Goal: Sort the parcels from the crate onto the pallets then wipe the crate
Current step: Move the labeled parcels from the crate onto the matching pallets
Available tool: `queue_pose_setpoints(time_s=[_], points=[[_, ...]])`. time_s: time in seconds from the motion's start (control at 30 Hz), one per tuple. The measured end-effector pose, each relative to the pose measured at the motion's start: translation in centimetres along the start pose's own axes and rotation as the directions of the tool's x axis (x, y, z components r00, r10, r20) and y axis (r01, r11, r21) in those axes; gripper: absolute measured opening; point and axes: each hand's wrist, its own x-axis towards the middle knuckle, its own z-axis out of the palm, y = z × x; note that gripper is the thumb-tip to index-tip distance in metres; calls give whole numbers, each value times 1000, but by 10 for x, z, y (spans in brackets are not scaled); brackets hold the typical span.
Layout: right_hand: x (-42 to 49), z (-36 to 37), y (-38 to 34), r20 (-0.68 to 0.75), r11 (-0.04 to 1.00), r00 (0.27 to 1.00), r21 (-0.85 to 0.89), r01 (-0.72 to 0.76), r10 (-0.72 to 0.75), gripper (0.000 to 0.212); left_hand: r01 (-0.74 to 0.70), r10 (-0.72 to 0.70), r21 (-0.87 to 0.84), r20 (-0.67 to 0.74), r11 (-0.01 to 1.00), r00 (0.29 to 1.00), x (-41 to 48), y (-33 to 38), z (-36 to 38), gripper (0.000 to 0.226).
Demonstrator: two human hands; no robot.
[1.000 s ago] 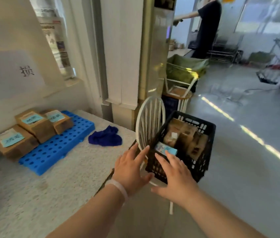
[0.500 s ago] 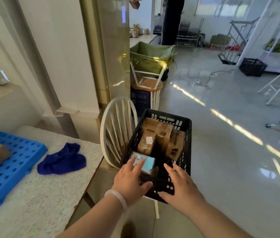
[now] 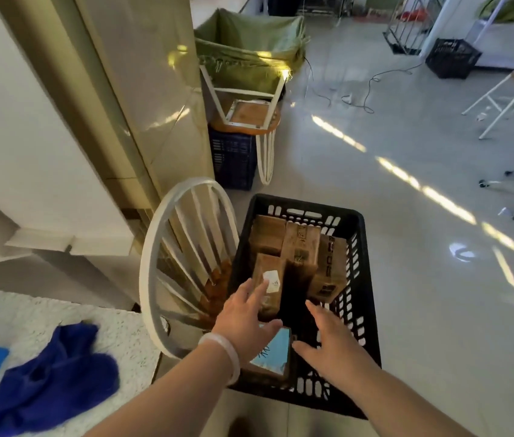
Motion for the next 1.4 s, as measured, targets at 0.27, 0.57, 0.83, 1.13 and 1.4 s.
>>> queue_pose_setpoints(time_s=[0.27, 0.57, 0.83, 1.13, 1.4], points=[[117, 13, -6, 81, 958, 995, 274, -84, 64, 66, 97, -95, -26, 65, 995, 993, 83, -11, 23, 75], [177, 32, 5, 318, 849, 934, 438, -295, 160, 51, 345, -334, -131, 102, 929, 937, 129, -20, 67, 95], [142, -2, 4, 246, 758, 967, 619, -207, 63, 44, 262, -299, -226, -149, 938, 943, 97, 16, 53, 96], [78, -72, -11, 206, 816, 968, 579, 0, -146, 54, 230, -306, -258, -307, 938, 901, 53, 78, 2, 101], [67, -129, 6, -50, 915, 999, 403, 26, -6, 86, -58, -294, -798, -288, 600, 911, 2, 103, -39, 80]])
